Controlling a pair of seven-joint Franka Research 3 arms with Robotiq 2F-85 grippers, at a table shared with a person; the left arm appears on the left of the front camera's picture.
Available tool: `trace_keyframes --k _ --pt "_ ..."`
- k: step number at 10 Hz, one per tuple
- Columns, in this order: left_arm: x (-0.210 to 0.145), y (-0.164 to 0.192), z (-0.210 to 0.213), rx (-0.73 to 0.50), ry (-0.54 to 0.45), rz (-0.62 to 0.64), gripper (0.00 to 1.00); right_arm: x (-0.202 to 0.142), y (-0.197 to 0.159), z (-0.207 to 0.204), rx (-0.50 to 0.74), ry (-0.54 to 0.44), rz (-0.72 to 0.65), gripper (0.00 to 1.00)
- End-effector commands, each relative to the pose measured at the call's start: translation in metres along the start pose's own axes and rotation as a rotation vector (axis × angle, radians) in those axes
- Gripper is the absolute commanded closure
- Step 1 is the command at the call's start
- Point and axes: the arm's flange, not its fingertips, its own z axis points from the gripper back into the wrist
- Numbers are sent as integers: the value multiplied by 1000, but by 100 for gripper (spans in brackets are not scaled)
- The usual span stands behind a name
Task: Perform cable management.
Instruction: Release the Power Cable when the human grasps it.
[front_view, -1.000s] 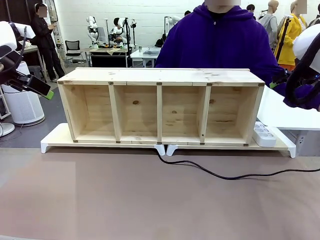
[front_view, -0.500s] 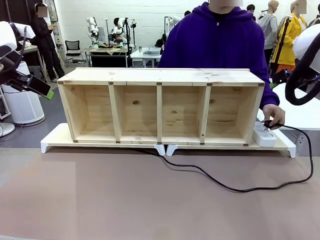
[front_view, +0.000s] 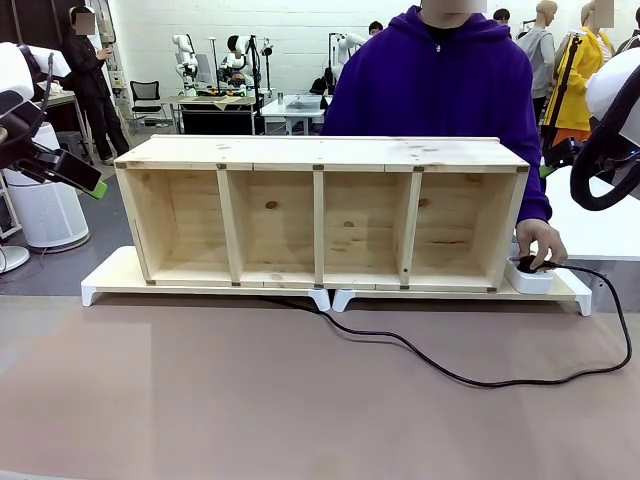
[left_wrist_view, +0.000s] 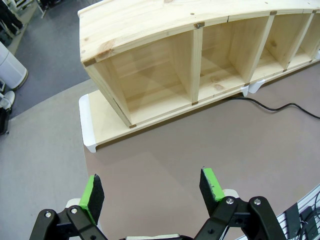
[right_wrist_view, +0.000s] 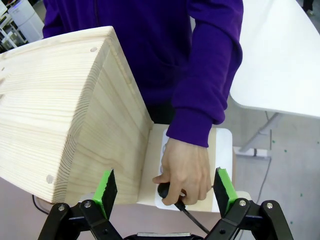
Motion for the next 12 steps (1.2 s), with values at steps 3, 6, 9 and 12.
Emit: trace_keyframes --k 3,6,9,12 --pt "1 0 0 -2 -6 13 0 0 -2 0 -1 2 -6 0" --pt "1 0 0 -2 -6 13 0 0 -2 0 -1 2 -6 0" --pt "1 0 0 -2 -6 13 0 0 -2 0 -1 2 -6 0" --pt "1 0 0 -2 -6 13 0 0 -2 0 -1 2 -6 0"
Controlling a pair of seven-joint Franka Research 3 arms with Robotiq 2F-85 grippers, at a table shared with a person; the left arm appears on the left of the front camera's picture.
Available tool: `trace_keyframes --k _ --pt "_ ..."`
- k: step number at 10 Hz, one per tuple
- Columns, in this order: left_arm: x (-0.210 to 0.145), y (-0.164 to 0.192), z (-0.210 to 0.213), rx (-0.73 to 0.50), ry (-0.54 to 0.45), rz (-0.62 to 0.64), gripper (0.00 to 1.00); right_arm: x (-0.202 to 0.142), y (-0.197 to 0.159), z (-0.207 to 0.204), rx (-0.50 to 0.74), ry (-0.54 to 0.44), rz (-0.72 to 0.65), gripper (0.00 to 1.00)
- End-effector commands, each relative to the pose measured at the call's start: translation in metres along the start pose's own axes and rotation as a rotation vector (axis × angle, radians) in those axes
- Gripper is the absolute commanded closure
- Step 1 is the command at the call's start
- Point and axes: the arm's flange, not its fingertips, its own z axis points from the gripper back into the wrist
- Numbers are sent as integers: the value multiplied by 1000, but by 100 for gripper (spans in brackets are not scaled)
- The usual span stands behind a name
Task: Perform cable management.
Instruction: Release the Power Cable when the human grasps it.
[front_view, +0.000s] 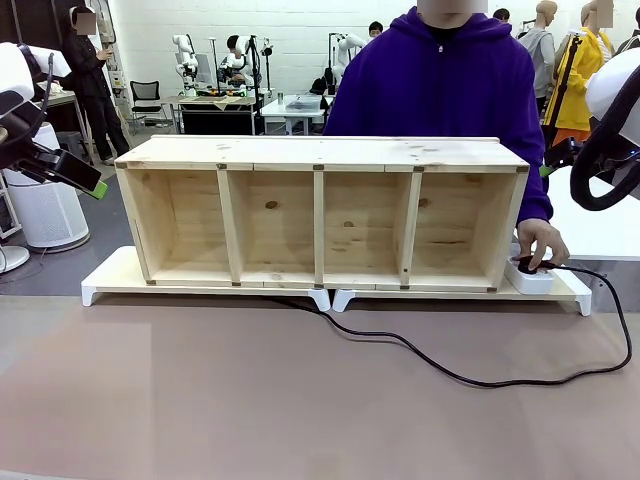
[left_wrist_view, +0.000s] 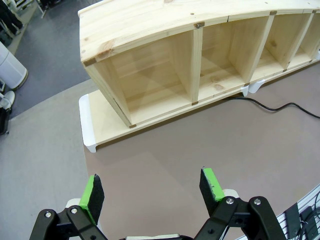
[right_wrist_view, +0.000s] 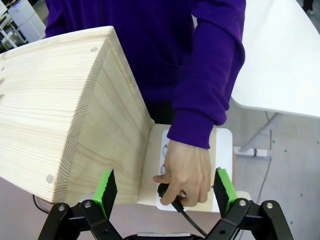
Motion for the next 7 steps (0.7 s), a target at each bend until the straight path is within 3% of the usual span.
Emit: trace_keyframes --k 1,7 --pt "1 0 0 -2 -6 13 0 0 -2 0 -1 2 -6 0" --pt "1 0 0 -2 -6 13 0 0 -2 0 -1 2 -6 0"
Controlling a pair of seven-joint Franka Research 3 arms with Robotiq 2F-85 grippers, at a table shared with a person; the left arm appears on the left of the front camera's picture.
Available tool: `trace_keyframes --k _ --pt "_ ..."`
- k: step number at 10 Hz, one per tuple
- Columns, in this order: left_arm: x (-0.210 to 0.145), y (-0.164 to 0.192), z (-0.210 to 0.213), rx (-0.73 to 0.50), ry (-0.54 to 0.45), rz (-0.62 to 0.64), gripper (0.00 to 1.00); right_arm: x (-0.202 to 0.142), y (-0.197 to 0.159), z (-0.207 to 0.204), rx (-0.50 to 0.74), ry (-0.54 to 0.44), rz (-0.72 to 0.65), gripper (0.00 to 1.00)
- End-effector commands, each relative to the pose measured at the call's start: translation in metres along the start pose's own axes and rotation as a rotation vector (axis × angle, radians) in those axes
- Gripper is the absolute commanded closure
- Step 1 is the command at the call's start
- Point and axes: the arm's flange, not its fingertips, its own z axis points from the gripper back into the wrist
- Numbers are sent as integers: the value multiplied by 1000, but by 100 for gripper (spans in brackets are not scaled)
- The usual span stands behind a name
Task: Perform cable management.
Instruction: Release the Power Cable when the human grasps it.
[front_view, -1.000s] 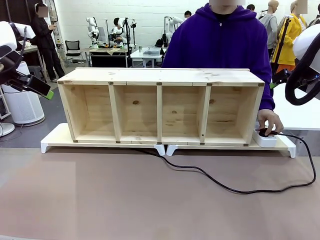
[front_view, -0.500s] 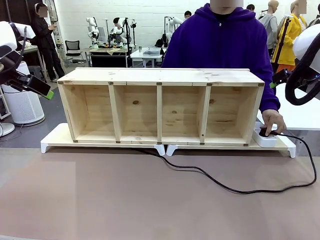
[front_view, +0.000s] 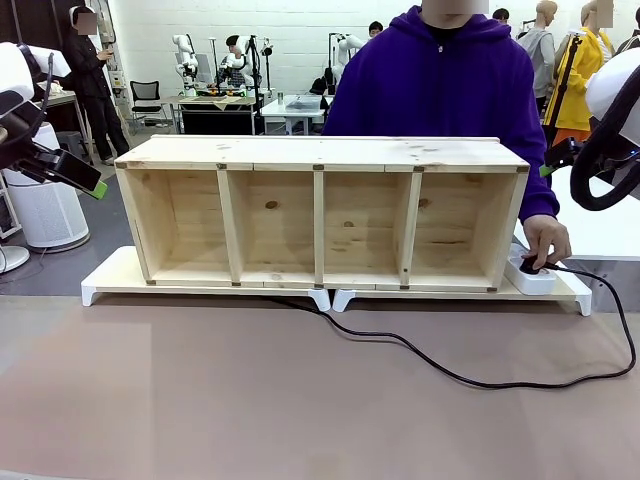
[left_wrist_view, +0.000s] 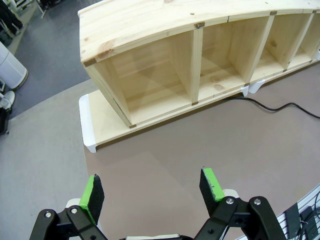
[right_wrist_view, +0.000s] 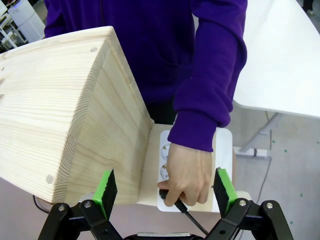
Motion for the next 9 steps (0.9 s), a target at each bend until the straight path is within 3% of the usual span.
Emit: trace_keyframes --k 1,9 --pt "1 0 0 -2 -6 13 0 0 -2 0 -1 2 -6 0" --pt "1 0 0 -2 -6 13 0 0 -2 0 -1 2 -6 0"
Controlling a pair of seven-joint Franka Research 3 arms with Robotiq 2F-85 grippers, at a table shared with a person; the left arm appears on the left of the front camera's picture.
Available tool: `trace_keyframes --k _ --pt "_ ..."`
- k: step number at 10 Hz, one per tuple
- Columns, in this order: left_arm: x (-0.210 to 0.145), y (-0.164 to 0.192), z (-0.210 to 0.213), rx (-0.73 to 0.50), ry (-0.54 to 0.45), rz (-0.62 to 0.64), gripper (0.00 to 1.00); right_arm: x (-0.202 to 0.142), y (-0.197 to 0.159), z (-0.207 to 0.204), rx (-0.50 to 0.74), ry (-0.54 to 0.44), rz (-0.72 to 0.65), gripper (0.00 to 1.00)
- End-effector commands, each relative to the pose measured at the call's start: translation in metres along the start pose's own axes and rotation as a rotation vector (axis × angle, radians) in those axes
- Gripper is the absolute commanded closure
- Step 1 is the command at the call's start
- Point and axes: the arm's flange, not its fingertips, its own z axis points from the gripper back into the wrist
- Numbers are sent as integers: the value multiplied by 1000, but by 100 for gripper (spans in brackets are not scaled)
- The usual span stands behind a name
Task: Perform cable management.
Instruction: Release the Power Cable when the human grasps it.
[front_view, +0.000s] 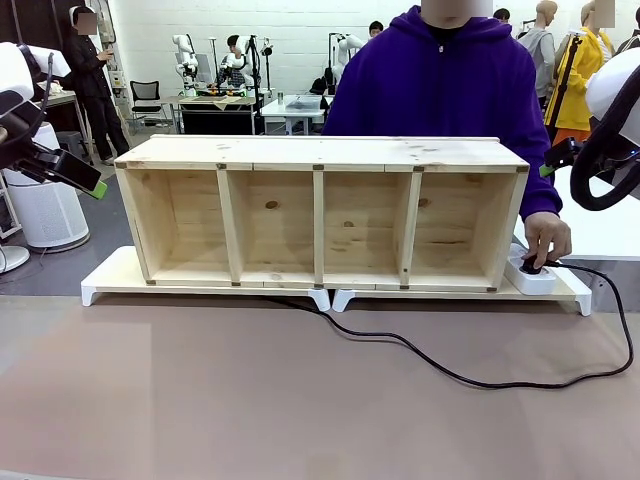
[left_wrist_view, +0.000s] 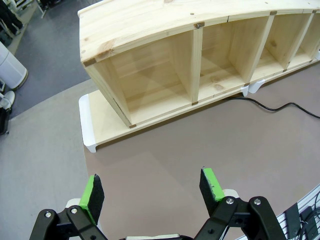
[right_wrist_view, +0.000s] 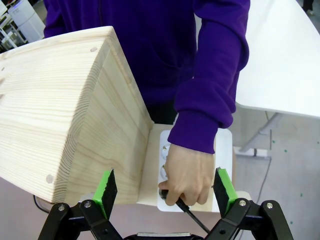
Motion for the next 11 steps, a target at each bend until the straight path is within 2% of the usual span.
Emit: trace_keyframes --k 1,11 --pt "1 0 0 -2 -6 13 0 0 -2 0 -1 2 -6 0" --pt "1 0 0 -2 -6 13 0 0 -2 0 -1 2 -6 0"
